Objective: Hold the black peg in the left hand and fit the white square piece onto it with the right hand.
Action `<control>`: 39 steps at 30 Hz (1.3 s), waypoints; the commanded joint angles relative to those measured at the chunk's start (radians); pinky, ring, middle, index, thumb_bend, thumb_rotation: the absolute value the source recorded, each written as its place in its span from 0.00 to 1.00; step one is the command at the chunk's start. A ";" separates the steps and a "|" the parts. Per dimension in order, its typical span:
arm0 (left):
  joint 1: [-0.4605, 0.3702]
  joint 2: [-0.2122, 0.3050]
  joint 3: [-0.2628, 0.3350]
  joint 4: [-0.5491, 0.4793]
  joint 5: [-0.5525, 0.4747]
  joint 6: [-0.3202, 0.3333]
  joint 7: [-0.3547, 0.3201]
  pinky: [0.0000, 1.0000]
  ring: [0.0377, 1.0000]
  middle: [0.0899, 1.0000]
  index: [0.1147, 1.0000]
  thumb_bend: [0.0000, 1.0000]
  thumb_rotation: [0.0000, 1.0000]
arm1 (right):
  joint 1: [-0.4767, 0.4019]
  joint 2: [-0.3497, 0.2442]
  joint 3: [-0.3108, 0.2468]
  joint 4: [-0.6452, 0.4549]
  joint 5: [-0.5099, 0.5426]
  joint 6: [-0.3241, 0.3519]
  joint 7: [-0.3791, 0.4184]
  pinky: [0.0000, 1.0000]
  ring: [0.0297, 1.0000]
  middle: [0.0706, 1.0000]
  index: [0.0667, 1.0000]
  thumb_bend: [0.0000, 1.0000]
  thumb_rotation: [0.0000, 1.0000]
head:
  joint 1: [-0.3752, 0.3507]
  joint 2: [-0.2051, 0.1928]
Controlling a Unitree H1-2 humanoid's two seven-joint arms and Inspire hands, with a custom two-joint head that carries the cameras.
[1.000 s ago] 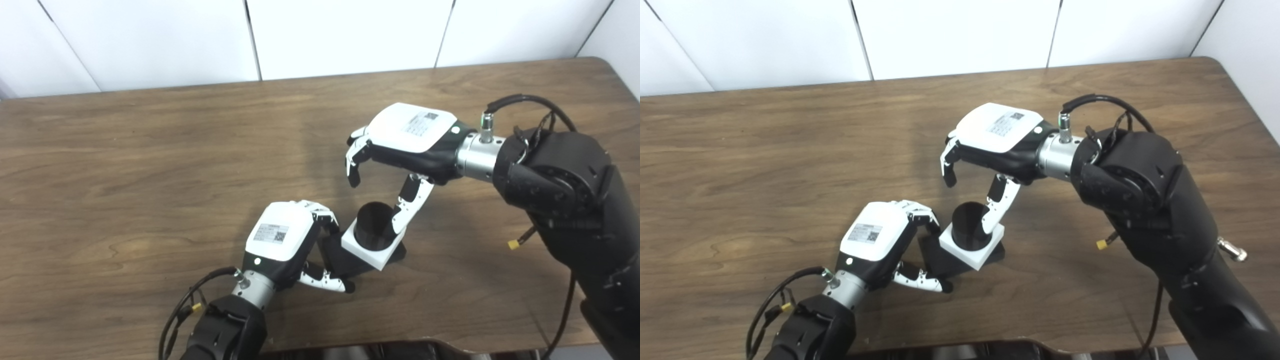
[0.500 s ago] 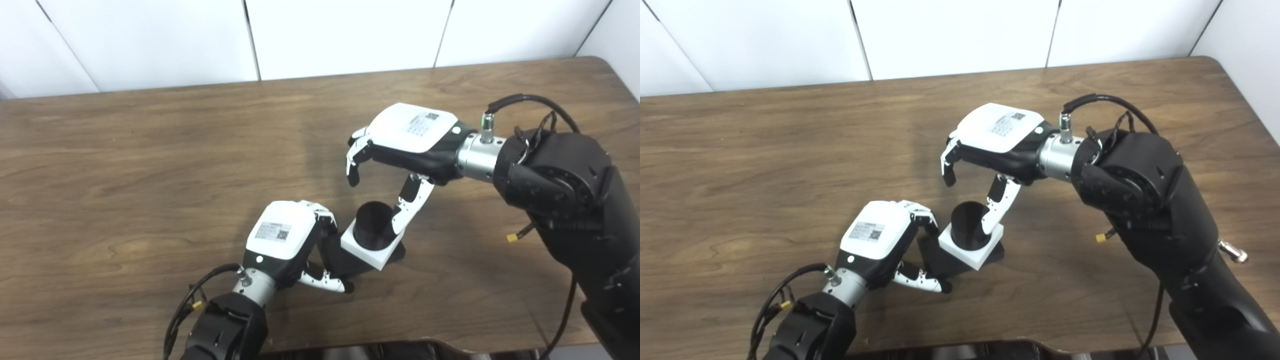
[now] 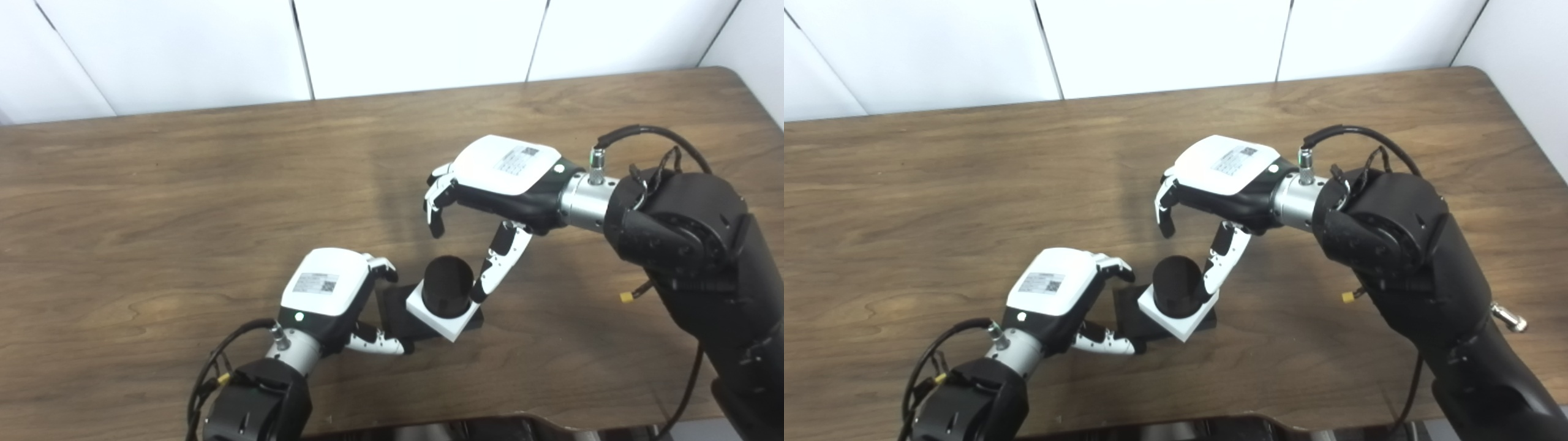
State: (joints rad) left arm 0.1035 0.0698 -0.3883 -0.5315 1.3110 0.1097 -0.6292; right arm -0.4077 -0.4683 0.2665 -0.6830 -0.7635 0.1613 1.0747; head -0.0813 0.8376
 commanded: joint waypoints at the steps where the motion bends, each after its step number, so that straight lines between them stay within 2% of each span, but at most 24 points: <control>1: -0.002 -0.002 0.017 -0.016 0.007 0.000 0.031 0.69 0.74 0.74 0.70 0.87 0.47 | -0.028 -0.005 -0.019 -0.018 -0.001 0.012 -0.030 0.84 0.89 0.78 0.54 1.00 0.43 | -0.001 0.001; 7: 0.003 -0.007 0.025 0.006 0.023 -0.004 0.061 0.70 0.74 0.76 0.74 0.88 0.49 | -0.027 -0.008 -0.022 -0.014 0.001 0.012 -0.031 0.84 0.89 0.78 0.52 1.00 0.43 | 0.003 -0.006; 12: 0.000 -0.008 0.028 0.011 0.038 -0.001 0.050 0.72 0.76 0.77 0.77 0.91 0.51 | -0.027 -0.008 -0.026 -0.007 0.004 0.011 -0.038 0.83 0.89 0.78 0.52 1.00 0.42 | 0.006 -0.011; 17: -0.004 0.000 0.053 -0.009 0.025 0.005 0.016 0.75 0.78 0.79 0.80 0.98 0.54 | -0.031 -0.010 -0.030 0.011 0.010 0.000 -0.059 0.83 0.88 0.77 0.56 1.00 0.43 | 0.012 -0.019; 19: -0.002 0.013 0.071 -0.013 0.004 -0.001 0.026 0.75 0.77 0.78 0.79 1.00 0.55 | -0.035 -0.013 -0.032 0.020 0.014 -0.003 -0.067 0.82 0.88 0.77 0.59 1.00 0.44 | 0.015 -0.025; 22: 0.000 0.026 0.115 -0.041 -0.053 0.016 -0.010 0.74 0.76 0.77 0.80 1.00 0.54 | -0.046 -0.023 -0.042 0.026 0.033 0.012 -0.058 0.82 0.89 0.79 0.65 1.00 0.46 | 0.018 -0.031; 28: -0.010 0.081 0.204 -0.100 -0.167 0.050 -0.102 0.75 0.80 0.81 0.84 1.00 0.52 | -0.056 -0.049 -0.082 0.012 0.076 0.076 -0.045 0.84 0.90 0.80 0.71 1.00 0.45 | 0.025 -0.042; 34: -0.022 0.162 0.273 -0.131 -0.281 0.093 -0.176 0.76 0.83 0.85 0.88 1.00 0.52 | -0.056 -0.082 -0.110 0.011 0.098 0.110 -0.053 0.85 0.91 0.81 0.71 1.00 0.43 | 0.033 -0.052; 39: -0.031 0.214 0.328 -0.133 -0.357 0.110 -0.162 0.76 0.85 0.86 0.89 1.00 0.54 | -0.045 -0.101 -0.143 0.021 0.128 0.140 -0.073 0.82 0.91 0.82 0.72 1.00 0.43 | 0.034 -0.065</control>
State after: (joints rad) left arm 0.0991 0.2699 -0.0719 -0.6346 0.9782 0.2228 -0.8188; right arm -0.4215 -0.5514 0.1454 -0.6501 -0.6506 0.2836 1.0412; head -0.0460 0.7717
